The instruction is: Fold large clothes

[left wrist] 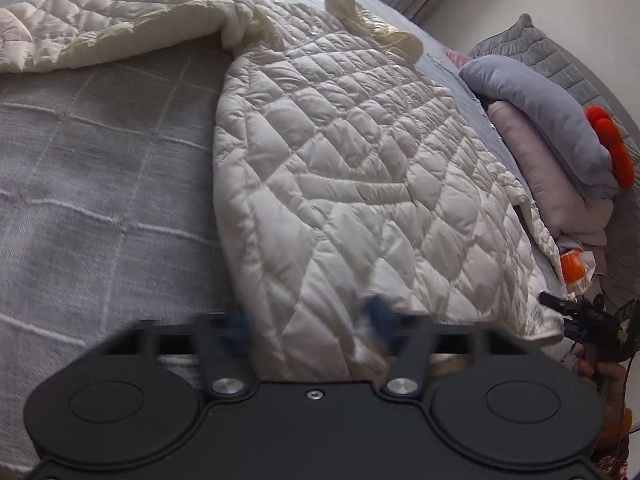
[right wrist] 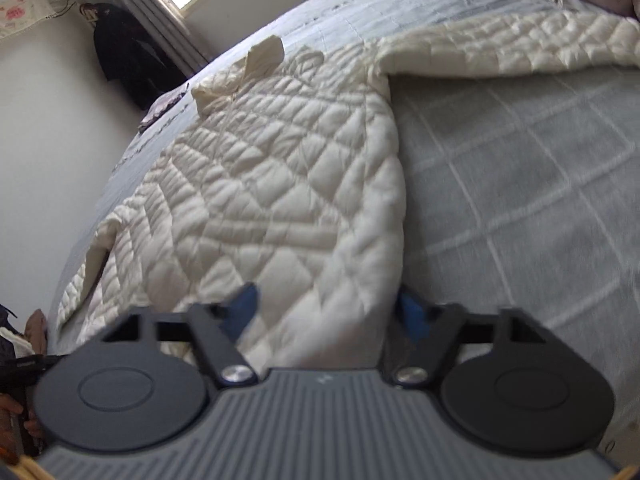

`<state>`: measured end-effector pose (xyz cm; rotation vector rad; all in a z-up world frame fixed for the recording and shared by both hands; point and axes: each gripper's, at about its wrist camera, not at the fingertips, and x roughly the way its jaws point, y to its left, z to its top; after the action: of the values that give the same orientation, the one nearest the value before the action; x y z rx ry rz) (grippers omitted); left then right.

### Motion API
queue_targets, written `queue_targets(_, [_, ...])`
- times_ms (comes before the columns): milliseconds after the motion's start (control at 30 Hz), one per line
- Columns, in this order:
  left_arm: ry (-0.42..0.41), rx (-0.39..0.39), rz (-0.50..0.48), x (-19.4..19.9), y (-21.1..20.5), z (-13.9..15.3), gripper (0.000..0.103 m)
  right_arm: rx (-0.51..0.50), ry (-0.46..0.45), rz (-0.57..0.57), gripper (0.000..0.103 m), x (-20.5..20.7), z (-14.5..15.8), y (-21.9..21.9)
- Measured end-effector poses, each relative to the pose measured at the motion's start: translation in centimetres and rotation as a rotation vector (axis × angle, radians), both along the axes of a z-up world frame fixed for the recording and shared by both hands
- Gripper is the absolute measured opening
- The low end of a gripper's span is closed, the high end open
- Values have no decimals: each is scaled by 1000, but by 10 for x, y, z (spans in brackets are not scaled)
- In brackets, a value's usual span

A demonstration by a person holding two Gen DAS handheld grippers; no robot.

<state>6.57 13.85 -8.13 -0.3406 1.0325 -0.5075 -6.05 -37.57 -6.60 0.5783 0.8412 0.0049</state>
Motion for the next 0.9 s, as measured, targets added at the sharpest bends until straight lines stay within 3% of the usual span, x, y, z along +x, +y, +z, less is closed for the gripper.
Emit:
queue_targets(67, [-19, 42, 40, -6, 1, 5, 11, -60, 7, -16, 15, 1, 3, -2])
queue_targets(133, [-51, 87, 61, -12, 2, 12, 10, -136, 22, -59, 13, -4, 6, -6])
queue_targets(267, [-36, 161, 7, -16, -3, -3, 15, -166, 69, -58, 15, -1, -2, -1])
queue_targets(333, [-71, 186, -8, -17, -8, 5, 20, -232, 75, -41, 25, 2, 7, 8])
queue_targets(367, [-86, 200, -11, -17, -10, 11, 30, -262, 74, -38, 29, 3, 13, 12])
queue_targets(433, [-138, 249, 13, -16, -11, 23, 52, -334, 41, -38, 56, 5, 28, 13])
queue_targets(500, [-237, 296, 63, -16, -7, 36, 80, -366, -12, -32, 74, 6, 42, 14])
queue_targets(567, [-307, 327, 123, -11, 3, 45, 84, -366, -54, -12, 79, 10, 51, 15])
queue_targets(667, [-371, 345, 191, 12, 14, 57, 84, -368, -58, 5, 80, 23, 54, 17])
queue_targets(800, [-473, 350, 206, 71, -3, 72, 80, -419, -66, 16, 80, 51, 55, 25])
queue_targets(833, [-485, 362, 210, 88, -10, 74, 74, -436, -78, 18, 80, 59, 55, 26])
queue_targets(867, [-484, 364, 208, 106, -17, 75, 57, -453, -85, 19, 80, 67, 56, 27])
queue_targets(900, [-474, 361, 212, 124, -22, 74, 49, -469, -89, 18, 80, 75, 57, 27])
